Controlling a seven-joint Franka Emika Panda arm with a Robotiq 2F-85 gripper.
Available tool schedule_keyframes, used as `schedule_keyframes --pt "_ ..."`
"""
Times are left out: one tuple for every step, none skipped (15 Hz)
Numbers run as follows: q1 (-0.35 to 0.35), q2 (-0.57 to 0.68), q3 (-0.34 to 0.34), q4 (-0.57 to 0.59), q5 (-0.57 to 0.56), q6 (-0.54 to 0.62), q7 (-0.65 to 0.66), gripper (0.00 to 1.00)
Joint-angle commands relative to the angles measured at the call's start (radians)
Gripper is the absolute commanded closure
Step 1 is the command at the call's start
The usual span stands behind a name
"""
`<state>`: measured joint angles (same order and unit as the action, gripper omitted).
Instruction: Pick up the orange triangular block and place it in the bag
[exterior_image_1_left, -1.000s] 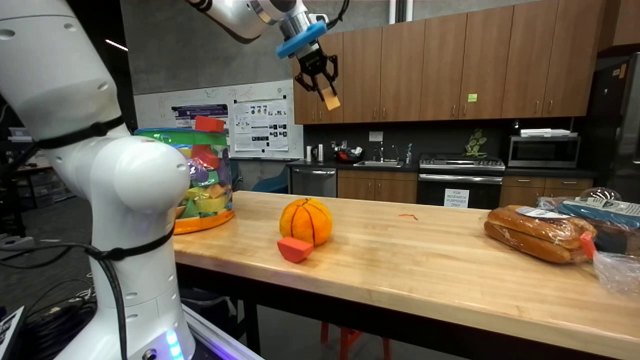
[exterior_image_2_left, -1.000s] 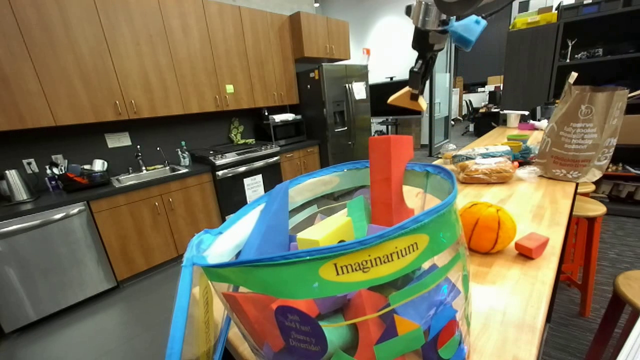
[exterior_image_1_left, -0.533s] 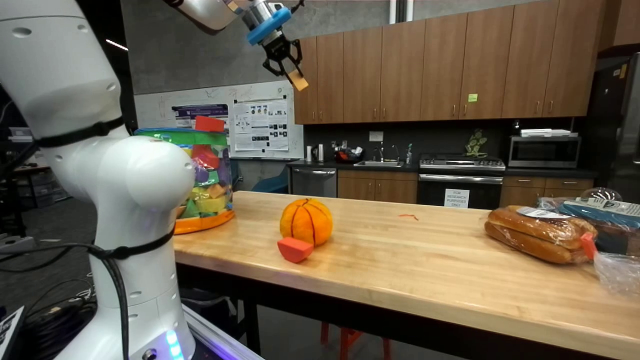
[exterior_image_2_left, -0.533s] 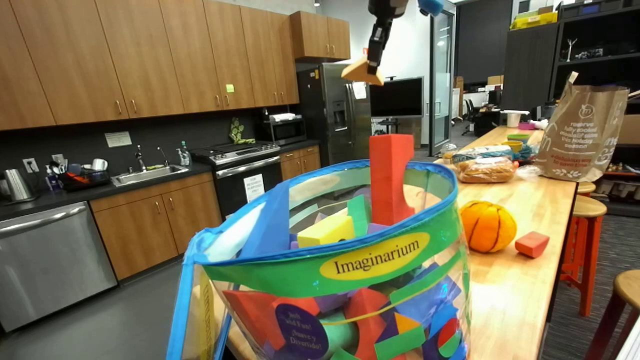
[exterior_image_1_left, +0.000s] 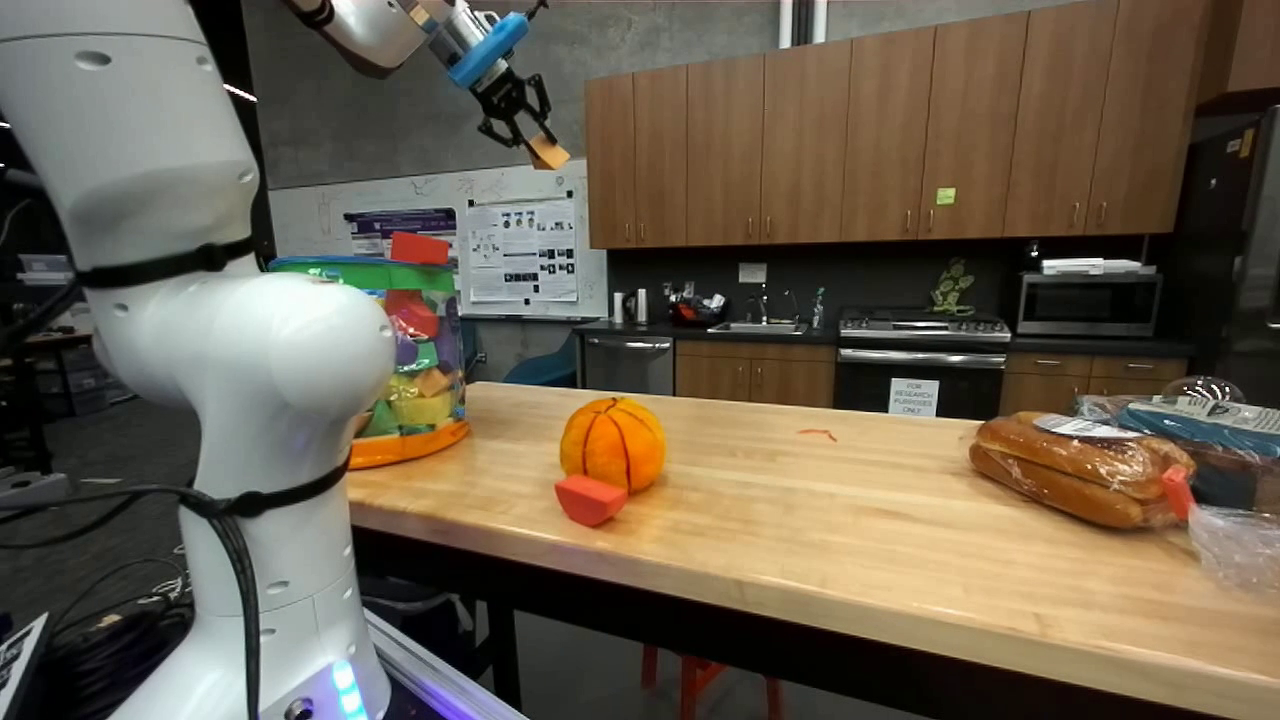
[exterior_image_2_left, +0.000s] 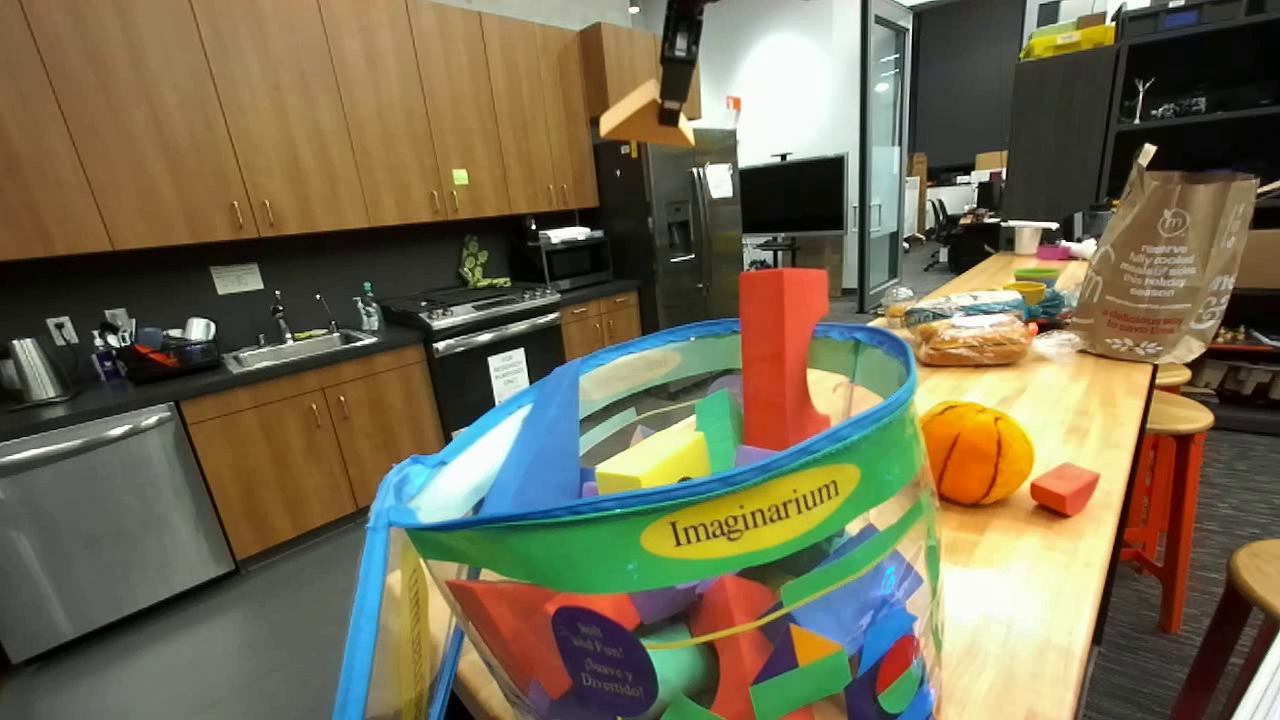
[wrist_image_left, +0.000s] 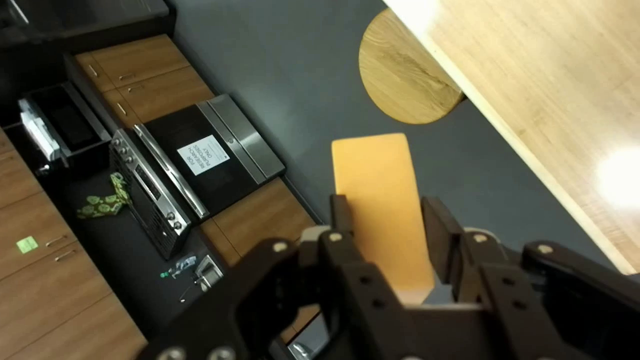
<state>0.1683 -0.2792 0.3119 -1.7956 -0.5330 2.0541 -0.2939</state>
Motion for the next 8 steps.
schedule_keyframes --pt "0.034 0.024 0.024 0.013 -0.057 -0.012 -0.027 0.86" --pt "0.04 0.02 0.023 0.004 -0.062 -0.006 -0.025 0.86" --pt "0.04 0.012 0.017 -0.008 -0.067 0.004 -0.013 0.86" --pt "0.039 0.007 0.01 -0.016 -0.069 0.011 -0.004 0.86" --pt "0.035 0.003 0.004 -0.025 -0.073 0.015 0.004 0.86" --pt "0.03 0.003 -0.002 -0.031 -0.075 0.015 0.014 0.86" --pt "0.029 0.0 -0.01 -0.035 -0.07 0.018 0.021 0.86" --pt "0.027 -0.007 -0.021 -0.043 -0.062 0.028 0.029 0.86"
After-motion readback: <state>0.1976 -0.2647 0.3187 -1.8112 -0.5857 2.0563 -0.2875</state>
